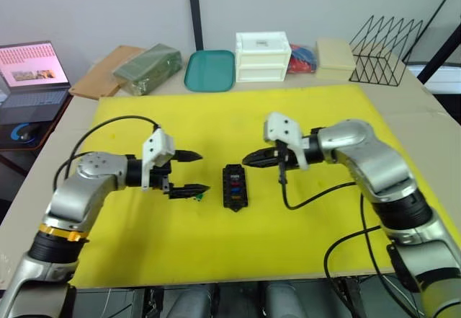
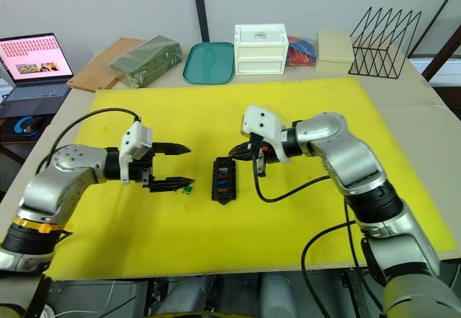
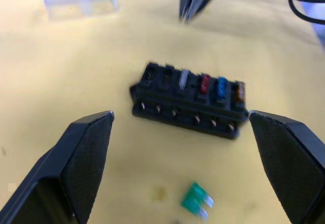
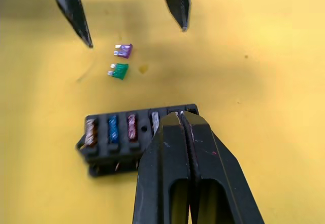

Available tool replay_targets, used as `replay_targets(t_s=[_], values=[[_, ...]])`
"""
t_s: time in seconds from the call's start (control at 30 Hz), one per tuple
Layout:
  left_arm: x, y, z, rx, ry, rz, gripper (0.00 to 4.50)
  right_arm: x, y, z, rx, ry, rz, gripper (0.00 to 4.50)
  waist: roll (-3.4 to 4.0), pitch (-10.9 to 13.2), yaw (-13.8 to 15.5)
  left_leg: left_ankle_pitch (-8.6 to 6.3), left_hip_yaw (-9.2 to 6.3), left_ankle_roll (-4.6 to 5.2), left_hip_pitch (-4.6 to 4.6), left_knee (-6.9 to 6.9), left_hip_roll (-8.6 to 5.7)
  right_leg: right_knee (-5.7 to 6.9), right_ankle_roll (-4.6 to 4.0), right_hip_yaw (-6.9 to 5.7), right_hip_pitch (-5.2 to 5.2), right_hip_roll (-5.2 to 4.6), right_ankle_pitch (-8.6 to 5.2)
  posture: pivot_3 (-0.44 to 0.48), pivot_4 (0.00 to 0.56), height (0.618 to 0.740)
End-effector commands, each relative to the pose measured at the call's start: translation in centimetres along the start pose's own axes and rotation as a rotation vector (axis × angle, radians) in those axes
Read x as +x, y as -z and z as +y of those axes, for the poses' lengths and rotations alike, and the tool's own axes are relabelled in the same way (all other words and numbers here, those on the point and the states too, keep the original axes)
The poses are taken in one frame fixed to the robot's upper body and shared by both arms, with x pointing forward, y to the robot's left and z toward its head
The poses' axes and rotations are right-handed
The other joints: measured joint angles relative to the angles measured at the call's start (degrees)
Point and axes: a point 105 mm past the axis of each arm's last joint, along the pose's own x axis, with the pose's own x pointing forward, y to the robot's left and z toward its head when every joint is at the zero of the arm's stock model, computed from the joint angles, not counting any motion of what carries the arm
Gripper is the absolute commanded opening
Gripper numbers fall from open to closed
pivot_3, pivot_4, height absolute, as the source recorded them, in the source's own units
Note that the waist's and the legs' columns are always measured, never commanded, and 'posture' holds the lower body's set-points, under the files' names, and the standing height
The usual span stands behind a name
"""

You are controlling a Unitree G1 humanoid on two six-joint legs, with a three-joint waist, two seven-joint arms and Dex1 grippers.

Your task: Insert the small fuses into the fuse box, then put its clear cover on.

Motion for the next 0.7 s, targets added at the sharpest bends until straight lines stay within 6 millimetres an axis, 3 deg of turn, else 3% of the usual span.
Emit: replay_targets(t_s=[0.03,0.27,0.4,0.5,0.7], values=[[-3.3,-0.5,-0.3,-0.035,-0.033,0.036,4.50,-3.6,0.4,0.0,-0.030,0.061,0.056,0.68,0.01,0.01,0.09,0.00,0.00,0.00,0.00,0.00,0.00,-0.01,0.00,0.00,0.00,0.00,0.00,0.000,0.150,0.740],[-7.7,1.4,-0.1,-0.097,-0.097,0.166,4.50,-7.5,3.7,0.7,0.029,0.130,0.185,3.09,0.04,0.03,0.18,-0.01,0.02,0.00,0.03,-0.01,0.02,-0.04,-0.01,0.00,0.05,0.00,0.00,0.000,0.150,0.740],[-8.4,2.0,0.1,-0.107,-0.106,0.190,4.50,-8.3,4.9,1.1,0.048,0.159,0.210,4.47,0.05,0.04,0.19,-0.01,0.04,0.01,0.03,-0.05,0.02,-0.09,-0.01,0.00,0.05,-0.01,0.00,0.000,0.150,0.740],[-8.4,2.1,0.2,-0.128,-0.102,0.187,4.50,-8.0,4.8,1.2,0.039,0.164,0.196,4.49,0.06,0.05,0.20,-0.01,0.04,0.01,0.04,-0.04,0.02,-0.08,0.00,0.00,0.07,-0.02,0.00,0.000,0.150,0.740],[-7.1,1.5,0.3,-0.299,-0.014,0.066,4.50,-5.2,1.6,1.2,-0.005,0.107,0.092,4.49,0.07,0.06,0.06,0.00,0.04,0.00,0.04,-0.05,0.05,-0.06,-0.01,0.00,0.05,0.00,0.00,0.000,0.150,0.740]])
